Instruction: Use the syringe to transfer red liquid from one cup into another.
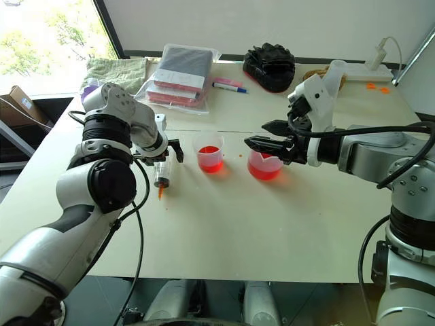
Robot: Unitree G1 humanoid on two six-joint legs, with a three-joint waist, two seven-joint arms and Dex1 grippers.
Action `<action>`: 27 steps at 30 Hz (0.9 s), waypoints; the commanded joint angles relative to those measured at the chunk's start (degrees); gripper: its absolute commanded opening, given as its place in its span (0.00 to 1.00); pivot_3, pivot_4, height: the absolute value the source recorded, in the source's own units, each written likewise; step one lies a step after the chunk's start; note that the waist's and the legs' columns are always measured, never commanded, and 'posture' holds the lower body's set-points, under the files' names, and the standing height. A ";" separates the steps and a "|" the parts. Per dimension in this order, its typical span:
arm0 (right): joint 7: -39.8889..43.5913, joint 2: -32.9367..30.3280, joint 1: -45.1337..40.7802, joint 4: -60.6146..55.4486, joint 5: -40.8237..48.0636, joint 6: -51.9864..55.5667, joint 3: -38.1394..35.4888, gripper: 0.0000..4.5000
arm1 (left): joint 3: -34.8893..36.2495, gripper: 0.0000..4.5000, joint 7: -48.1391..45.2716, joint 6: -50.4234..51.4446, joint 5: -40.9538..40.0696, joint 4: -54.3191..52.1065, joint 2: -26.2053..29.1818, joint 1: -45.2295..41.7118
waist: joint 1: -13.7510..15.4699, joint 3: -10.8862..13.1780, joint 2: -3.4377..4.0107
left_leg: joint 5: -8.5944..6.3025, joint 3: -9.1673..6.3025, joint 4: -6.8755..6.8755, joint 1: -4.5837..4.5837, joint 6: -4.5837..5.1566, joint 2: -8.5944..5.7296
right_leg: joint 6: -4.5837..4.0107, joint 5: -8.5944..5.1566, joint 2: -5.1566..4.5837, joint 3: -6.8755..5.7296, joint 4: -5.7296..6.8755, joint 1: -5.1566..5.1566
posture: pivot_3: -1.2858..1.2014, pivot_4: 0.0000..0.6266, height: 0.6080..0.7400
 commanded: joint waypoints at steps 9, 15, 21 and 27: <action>8.41 -4.78 -1.70 2.35 -2.92 -5.02 3.23 0.73 | -2.85 1.00 -9.15 -3.28 -5.83 -32.25 2.27 2.93 | 0.04 0.00 0.01 | 0.02 0.03 -0.01 0.00 -0.03 0.00 | 0.00 0.00 -0.02 0.07 0.00 -0.05 | 0.52 0.24 1.00; 17.26 -9.92 -0.05 5.02 -7.27 -9.96 6.74 0.73 | -14.08 1.00 -24.49 -11.73 -9.71 -48.85 11.93 14.71 | -0.43 -0.02 0.04 | 0.08 0.10 -0.06 0.05 -0.15 0.02 | -0.02 -0.01 0.00 0.15 0.11 -0.15 | 0.52 0.24 1.00; 28.39 -17.67 4.43 8.40 -13.50 -16.48 9.94 0.73 | -8.61 1.00 -37.45 -14.47 -18.38 -64.40 17.85 28.11 | 0.08 -0.02 0.03 | 0.09 0.08 0.01 0.03 -0.13 0.01 | -0.04 -0.02 -0.06 0.15 -0.02 -0.06 | 0.52 0.24 1.00; 37.19 -23.05 7.95 11.38 -18.21 -21.85 11.25 0.73 | -10.40 1.00 -48.78 -19.75 -22.74 -81.49 27.99 47.79 | -0.31 -0.02 0.02 | 0.07 0.05 -0.02 0.08 -0.10 0.02 | -0.07 -0.04 -0.07 0.16 -0.02 -0.02 | 0.52 0.24 1.00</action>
